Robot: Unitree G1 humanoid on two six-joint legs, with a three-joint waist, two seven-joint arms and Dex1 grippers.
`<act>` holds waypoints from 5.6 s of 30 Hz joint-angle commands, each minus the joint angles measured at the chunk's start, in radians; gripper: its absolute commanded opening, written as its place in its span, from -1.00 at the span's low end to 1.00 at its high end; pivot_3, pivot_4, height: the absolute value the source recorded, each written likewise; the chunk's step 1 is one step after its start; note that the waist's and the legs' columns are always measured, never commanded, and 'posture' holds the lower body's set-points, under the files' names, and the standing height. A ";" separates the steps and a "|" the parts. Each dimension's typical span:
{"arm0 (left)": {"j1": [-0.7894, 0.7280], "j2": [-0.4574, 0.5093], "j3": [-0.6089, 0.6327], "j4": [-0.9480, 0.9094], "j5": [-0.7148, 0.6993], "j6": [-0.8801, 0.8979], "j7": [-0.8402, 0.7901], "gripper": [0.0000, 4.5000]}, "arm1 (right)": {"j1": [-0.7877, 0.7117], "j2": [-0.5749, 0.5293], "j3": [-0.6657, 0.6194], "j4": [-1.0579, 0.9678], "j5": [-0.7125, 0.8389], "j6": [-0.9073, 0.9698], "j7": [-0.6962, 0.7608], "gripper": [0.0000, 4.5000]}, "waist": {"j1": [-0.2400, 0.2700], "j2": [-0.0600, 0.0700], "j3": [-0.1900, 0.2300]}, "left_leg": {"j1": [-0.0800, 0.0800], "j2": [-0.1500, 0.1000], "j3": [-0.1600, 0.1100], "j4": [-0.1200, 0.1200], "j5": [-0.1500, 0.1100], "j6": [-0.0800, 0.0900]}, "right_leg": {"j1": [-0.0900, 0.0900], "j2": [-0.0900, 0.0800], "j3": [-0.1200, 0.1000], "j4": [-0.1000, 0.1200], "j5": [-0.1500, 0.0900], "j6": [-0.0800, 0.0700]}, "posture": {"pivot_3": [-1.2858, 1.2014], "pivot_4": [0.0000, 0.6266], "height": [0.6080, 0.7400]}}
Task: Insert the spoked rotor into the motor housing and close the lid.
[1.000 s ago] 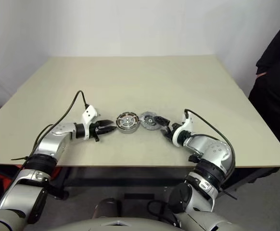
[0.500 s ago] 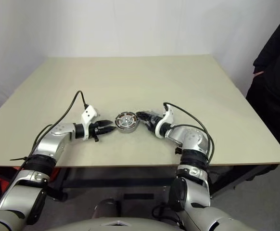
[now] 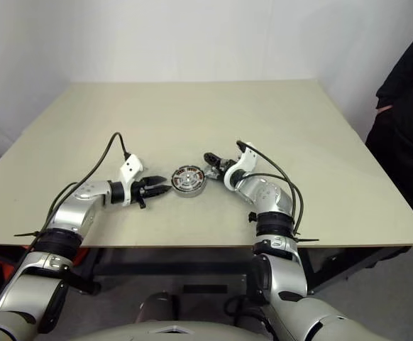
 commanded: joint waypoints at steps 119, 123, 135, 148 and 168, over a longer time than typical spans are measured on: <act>0.009 0.019 0.018 -0.028 -0.004 -0.010 0.021 -0.22 | 0.165 -0.214 0.580 -0.207 -0.308 -0.494 0.634 0.39 | -0.003 -0.001 0.001 | -0.009 0.002 -0.002 0.017 -0.007 0.012 | -0.001 0.000 -0.001 0.002 0.002 -0.003 | 0.03 -1.00 1.00; 0.009 0.019 0.018 -0.026 -0.003 -0.011 0.022 -0.22 | 0.181 -0.243 0.618 -0.194 -0.344 -0.515 0.650 0.39 | -0.004 -0.001 0.001 | -0.009 0.002 -0.002 0.018 -0.007 0.012 | -0.001 0.001 -0.001 0.002 0.002 -0.003 | 0.03 -1.00 1.00; 0.011 0.018 0.018 -0.025 -0.003 -0.012 0.024 -0.22 | 0.200 -0.267 0.654 -0.168 -0.387 -0.546 0.669 0.39 | -0.004 -0.002 0.001 | -0.009 0.002 -0.002 0.018 -0.007 0.012 | 0.000 0.000 -0.001 0.002 0.002 -0.003 | 0.03 -1.00 1.00; 0.018 0.019 0.016 -0.022 -0.002 -0.014 0.022 -0.22 | 0.175 -0.263 0.626 -0.186 -0.396 -0.623 0.623 0.39 | -0.004 -0.002 0.001 | -0.009 0.002 -0.002 0.018 -0.007 0.012 | 0.000 0.000 -0.001 0.002 0.002 -0.003 | 0.03 -1.00 1.00; 0.017 0.019 0.017 -0.021 -0.001 -0.013 0.024 -0.22 | 0.184 -0.265 0.661 -0.113 -0.471 -0.647 0.597 0.39 | -0.004 -0.002 0.001 | -0.009 0.002 -0.002 0.018 -0.008 0.013 | 0.000 0.000 -0.001 0.002 0.002 -0.003 | 0.03 -1.00 1.00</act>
